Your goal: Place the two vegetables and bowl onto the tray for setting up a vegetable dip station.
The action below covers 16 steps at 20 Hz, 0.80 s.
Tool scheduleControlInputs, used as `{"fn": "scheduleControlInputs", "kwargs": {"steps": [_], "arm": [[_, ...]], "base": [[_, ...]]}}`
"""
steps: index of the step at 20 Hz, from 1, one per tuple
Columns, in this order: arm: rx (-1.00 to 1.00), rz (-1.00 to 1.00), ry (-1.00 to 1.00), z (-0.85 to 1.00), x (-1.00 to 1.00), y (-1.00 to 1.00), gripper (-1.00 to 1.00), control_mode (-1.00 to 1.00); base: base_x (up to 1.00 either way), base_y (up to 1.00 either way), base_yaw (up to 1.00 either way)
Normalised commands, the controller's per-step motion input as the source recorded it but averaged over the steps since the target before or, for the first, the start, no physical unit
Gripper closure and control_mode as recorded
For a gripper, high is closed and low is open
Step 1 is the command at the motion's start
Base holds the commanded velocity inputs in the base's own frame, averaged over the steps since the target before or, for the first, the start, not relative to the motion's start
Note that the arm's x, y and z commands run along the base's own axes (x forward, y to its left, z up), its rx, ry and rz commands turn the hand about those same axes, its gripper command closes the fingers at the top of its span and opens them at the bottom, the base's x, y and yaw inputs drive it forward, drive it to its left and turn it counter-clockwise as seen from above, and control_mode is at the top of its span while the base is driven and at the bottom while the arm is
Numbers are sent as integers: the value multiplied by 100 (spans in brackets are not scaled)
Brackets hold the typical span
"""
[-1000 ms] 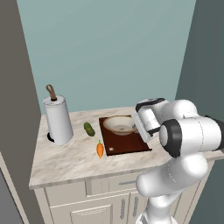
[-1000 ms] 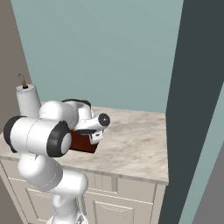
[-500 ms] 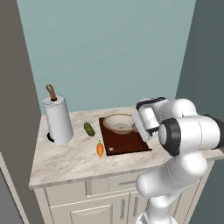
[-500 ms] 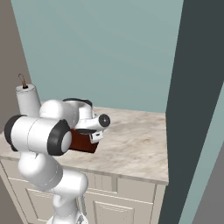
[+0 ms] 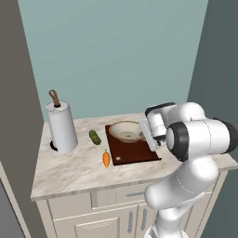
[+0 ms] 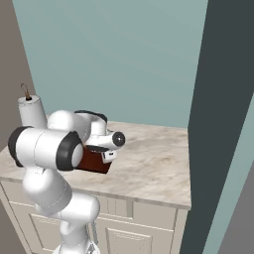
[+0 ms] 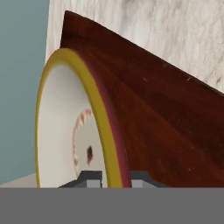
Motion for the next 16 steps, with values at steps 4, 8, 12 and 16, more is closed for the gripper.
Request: {"fn": "scheduleControlInputs", "kwargs": {"steps": [4, 8, 12, 16], "arm": [[0, 0, 0, -8, 11, 0, 100, -100], [0, 0, 0, -5, 9, 0, 100, -100], [0, 0, 0, -3, 8, 0, 100, -100], [0, 0, 0, -3, 7, 0, 100, -100]], "base": [[0, 0, 0], [0, 0, 0], [0, 0, 0], [0, 0, 0]]}}
